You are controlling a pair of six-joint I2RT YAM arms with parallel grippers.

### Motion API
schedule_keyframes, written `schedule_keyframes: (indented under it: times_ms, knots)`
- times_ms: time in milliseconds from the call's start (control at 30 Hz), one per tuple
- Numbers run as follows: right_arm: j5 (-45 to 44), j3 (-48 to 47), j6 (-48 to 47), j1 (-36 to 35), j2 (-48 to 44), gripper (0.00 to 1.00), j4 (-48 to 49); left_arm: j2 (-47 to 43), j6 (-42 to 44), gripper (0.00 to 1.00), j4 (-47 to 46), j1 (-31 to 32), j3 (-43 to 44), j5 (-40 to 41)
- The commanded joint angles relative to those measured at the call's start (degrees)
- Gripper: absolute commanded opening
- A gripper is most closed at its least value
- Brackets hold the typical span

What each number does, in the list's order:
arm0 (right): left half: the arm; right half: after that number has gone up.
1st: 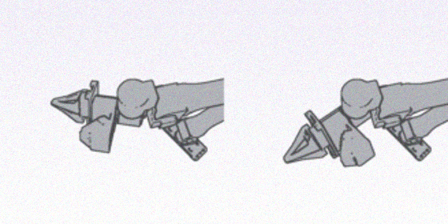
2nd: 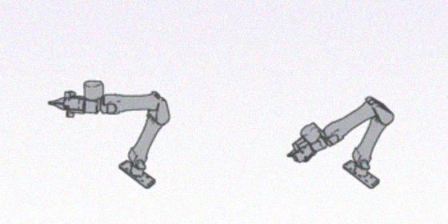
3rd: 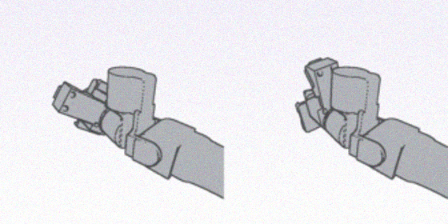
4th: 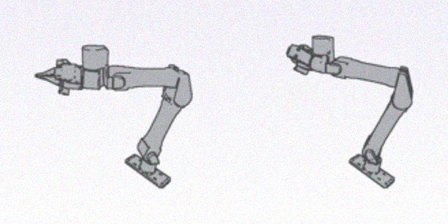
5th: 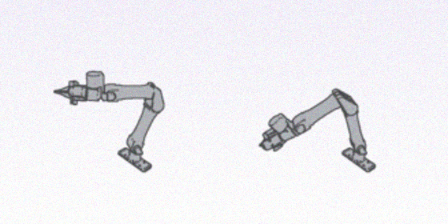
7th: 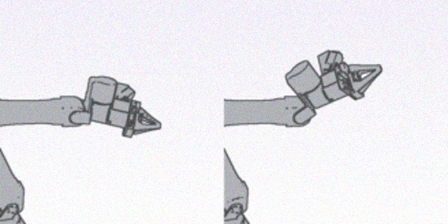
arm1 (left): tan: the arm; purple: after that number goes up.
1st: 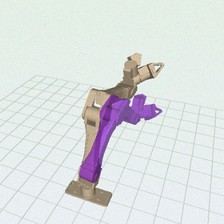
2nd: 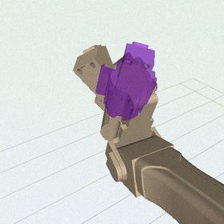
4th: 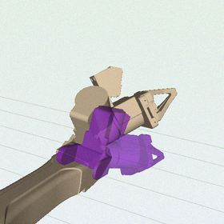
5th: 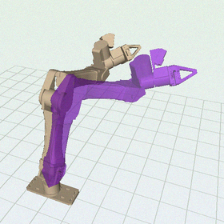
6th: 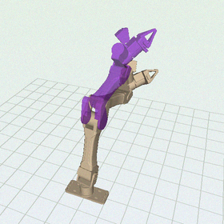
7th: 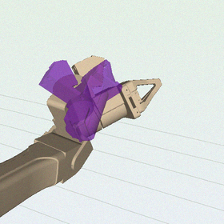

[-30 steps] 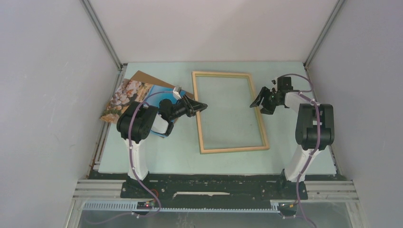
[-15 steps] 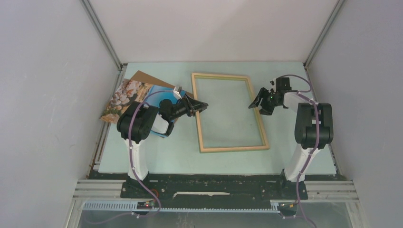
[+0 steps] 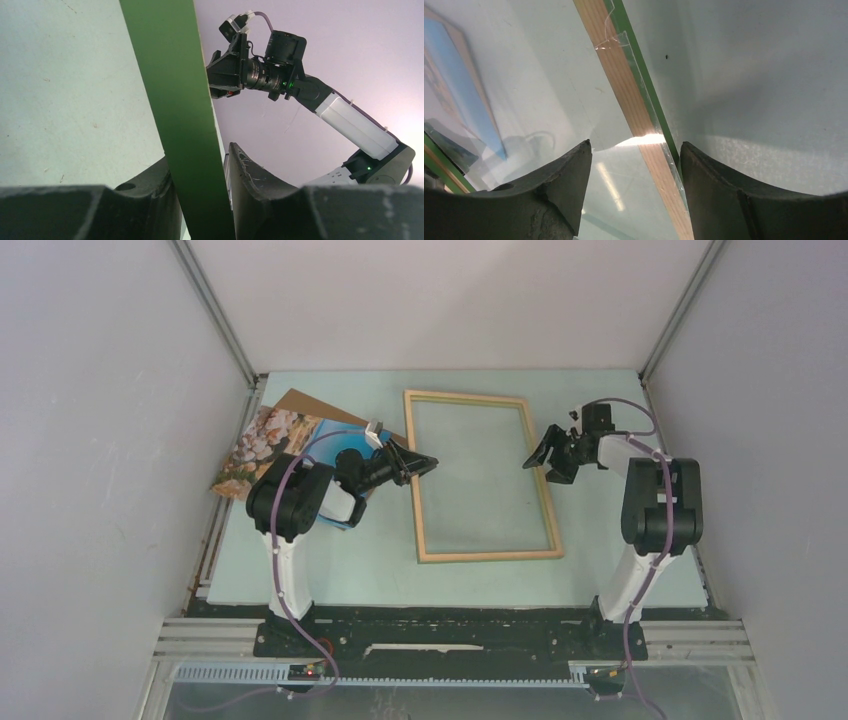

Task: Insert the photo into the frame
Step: Adjust the photo frame item on the photo frame.

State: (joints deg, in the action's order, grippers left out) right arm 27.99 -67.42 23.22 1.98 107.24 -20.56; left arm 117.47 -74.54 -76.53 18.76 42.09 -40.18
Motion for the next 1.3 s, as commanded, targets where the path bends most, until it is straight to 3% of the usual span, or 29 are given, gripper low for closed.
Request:
schedule_keyframes:
  times_ms: [0, 467, 767, 1067, 1267]
  knots:
    - [1.2, 1.0, -0.6, 1.1, -4.4, 0.73, -0.4, -2.4, 2.2, 0.27, -5.4, 0.7, 2.0, -0.7]
    - [1.4, 4.1, -0.3, 1.7, -7.8, 0.73, 0.4, -2.2, 2.0, 0.27, -5.4, 0.7, 2.1, -0.8]
    - [1.4, 5.3, 0.1, 0.5, -11.7, 0.72, 0.0, -2.3, 1.7, 0.42, -5.5, 0.7, 2.2, -0.9]
    - [1.6, 5.4, 0.9, -0.7, -10.6, 0.72, 0.8, -2.8, 1.4, 0.30, -6.0, 0.7, 1.9, -1.3]
    - [1.5, 5.4, 0.7, -1.9, -7.9, 0.71, 1.4, -3.2, 1.7, 0.33, -6.1, 0.7, 1.7, -1.4]
